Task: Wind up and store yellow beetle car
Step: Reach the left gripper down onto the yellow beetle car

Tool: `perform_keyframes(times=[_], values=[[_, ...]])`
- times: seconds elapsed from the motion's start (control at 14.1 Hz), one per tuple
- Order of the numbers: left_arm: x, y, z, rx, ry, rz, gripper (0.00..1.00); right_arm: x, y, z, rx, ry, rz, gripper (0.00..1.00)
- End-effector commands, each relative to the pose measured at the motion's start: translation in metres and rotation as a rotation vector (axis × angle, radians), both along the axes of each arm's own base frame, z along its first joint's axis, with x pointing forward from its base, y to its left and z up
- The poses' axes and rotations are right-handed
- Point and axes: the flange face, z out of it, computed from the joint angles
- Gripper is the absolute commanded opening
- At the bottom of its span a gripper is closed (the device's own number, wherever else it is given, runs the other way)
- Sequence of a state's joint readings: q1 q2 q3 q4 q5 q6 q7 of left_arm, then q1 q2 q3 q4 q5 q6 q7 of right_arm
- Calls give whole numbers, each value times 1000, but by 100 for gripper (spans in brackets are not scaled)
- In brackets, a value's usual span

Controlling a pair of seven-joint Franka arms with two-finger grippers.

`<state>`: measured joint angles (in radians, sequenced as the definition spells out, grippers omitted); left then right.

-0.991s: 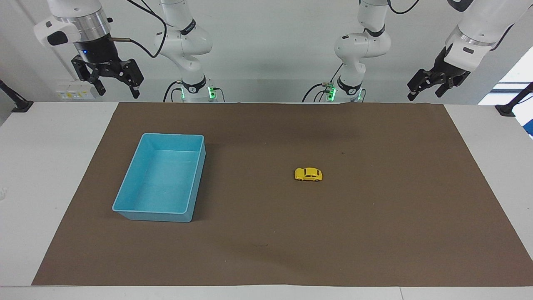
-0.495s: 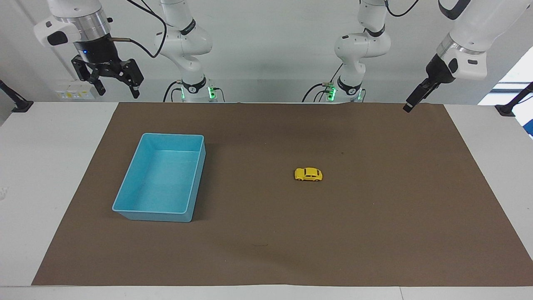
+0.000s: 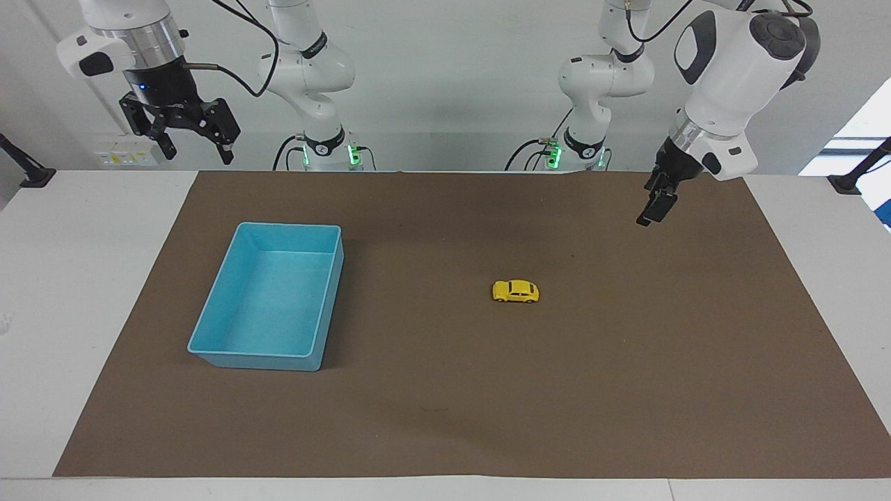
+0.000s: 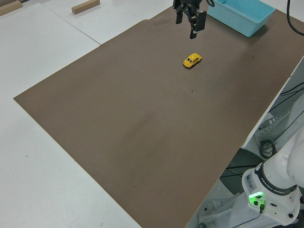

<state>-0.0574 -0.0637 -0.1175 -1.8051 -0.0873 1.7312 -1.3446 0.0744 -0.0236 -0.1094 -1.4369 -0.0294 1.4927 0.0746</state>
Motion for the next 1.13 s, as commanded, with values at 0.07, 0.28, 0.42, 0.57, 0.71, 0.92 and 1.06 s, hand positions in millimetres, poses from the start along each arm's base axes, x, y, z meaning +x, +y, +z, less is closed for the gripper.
perform_keyframes(times=[0.07, 0.28, 0.42, 0.57, 0.71, 0.92, 1.06], values=[[10, -32, -36, -22, -31, 205, 100, -5, -1, 3, -7, -1, 2, 100], [23, -62, -66, -31, -29, 308, 100, -6, -2, 3, -7, -1, 1, 100], [31, -81, -89, -33, -29, 360, 100, -6, -2, 3, -7, -1, 1, 100], [38, -108, -123, -36, -24, 385, 100, -6, -2, 3, -8, -1, 2, 100], [40, -124, -140, -43, -24, 416, 100, -6, -2, 3, -7, -1, 1, 100], [36, -158, -175, -45, -13, 418, 100, -6, -2, 3, -7, -1, 1, 100], [35, -167, -189, -40, -5, 407, 100, -5, -1, 3, -8, -1, 2, 100]])
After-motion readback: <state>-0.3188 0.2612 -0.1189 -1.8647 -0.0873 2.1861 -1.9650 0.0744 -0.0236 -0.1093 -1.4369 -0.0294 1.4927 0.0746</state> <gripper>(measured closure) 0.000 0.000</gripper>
